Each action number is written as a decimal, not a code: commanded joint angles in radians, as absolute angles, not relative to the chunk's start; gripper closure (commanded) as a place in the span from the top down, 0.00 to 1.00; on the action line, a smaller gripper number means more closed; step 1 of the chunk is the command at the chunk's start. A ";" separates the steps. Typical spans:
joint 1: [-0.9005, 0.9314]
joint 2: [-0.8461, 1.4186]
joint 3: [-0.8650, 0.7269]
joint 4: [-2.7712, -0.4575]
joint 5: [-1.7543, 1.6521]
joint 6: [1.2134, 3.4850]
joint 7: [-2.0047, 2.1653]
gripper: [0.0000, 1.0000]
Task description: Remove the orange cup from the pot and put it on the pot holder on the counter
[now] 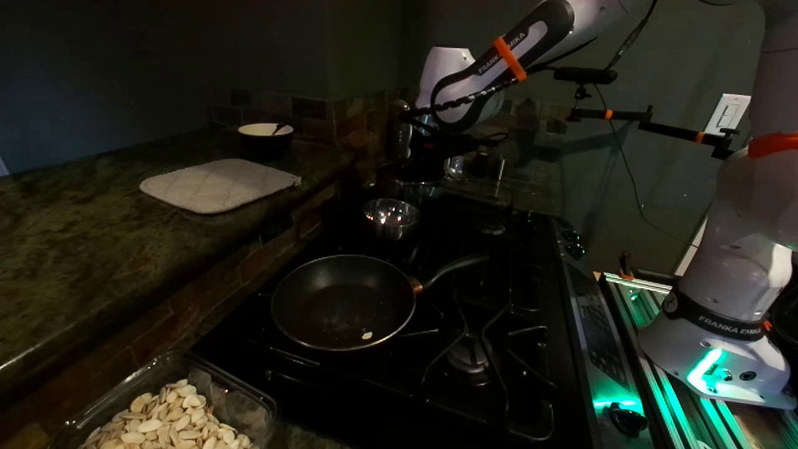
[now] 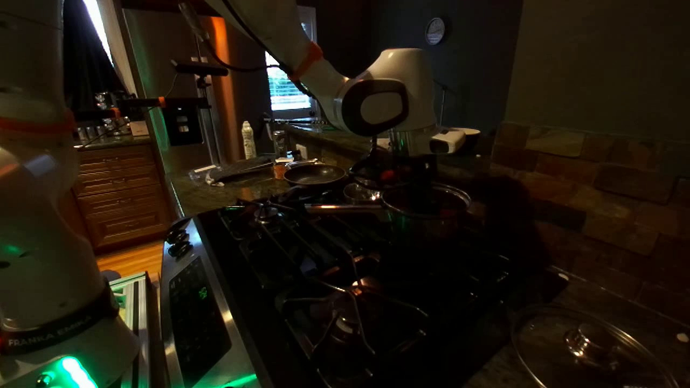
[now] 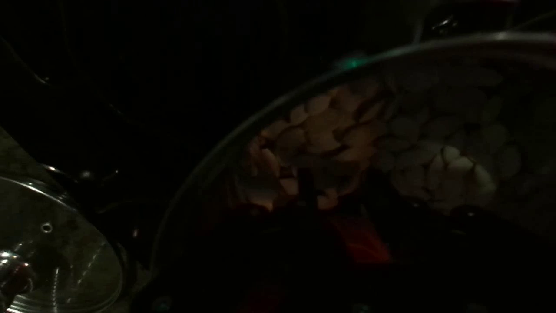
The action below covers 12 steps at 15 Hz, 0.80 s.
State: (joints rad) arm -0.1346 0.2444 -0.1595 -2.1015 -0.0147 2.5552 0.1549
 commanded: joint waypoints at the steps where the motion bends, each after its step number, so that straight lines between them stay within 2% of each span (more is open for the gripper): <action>1: -0.129 0.248 -0.165 -2.129 -0.011 2.595 0.185 0.40; 3: -0.128 0.248 -0.165 -2.130 -0.012 2.597 0.187 0.37; 4: -0.126 0.246 -0.165 -2.130 -0.014 2.599 0.190 0.19; 7: -0.120 0.228 -0.163 -2.129 -0.020 2.596 0.191 0.03; 8: -0.119 0.218 -0.161 -2.128 -0.019 2.588 0.188 0.00; 12: -0.101 0.148 -0.168 -2.127 -0.068 2.511 0.201 0.00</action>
State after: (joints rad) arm -0.1190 0.2156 -0.1584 -2.1044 -0.0253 2.5671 0.1724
